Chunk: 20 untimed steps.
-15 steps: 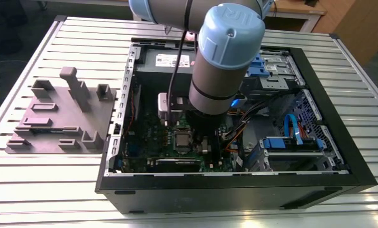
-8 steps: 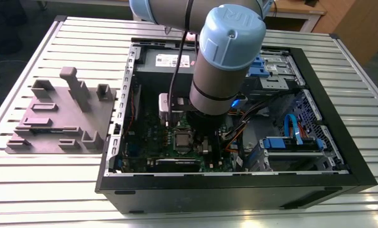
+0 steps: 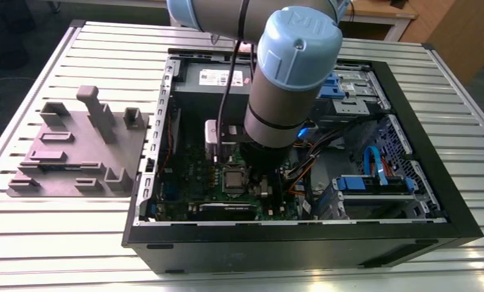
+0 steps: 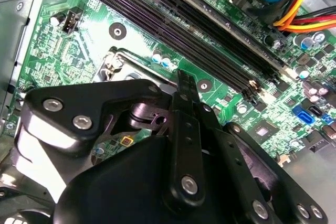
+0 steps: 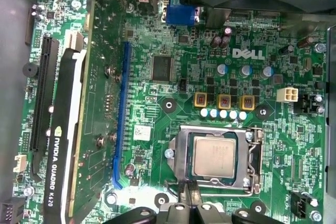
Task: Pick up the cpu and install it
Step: 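Install the first cpu locking lever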
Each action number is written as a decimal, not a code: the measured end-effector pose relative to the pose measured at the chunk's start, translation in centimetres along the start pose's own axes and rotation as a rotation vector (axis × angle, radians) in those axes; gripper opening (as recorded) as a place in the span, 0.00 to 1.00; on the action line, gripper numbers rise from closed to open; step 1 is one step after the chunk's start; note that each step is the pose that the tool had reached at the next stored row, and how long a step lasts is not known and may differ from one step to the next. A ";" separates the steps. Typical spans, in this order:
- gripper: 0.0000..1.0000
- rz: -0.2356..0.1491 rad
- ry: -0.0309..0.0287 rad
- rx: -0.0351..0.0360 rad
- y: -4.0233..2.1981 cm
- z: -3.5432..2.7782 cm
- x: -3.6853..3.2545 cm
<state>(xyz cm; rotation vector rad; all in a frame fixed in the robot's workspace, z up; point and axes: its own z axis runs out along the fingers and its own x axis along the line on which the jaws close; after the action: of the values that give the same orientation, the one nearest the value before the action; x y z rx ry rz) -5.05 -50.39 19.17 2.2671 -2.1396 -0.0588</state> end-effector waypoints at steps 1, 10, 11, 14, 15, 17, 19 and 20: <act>0.10 0.000 -0.0001 0.0000 -0.03 0.01 0.00; 0.10 0.000 -0.0015 0.0003 -0.27 0.11 0.02; 0.10 0.000 -0.0016 0.0003 -0.28 0.13 0.02; 0.10 0.000 -0.0029 0.0010 -0.34 0.22 0.01; 0.10 0.000 -0.0030 0.0010 -0.35 0.23 0.02; 0.10 0.000 -0.0032 0.0010 -0.38 0.24 0.02; 0.10 0.000 -0.0038 0.0011 -0.40 0.26 0.02; 0.10 0.000 -0.0043 0.0012 -0.40 0.26 0.02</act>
<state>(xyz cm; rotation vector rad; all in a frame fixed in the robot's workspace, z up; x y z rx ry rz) -4.66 -50.39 18.90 2.2698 -2.1421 -0.0625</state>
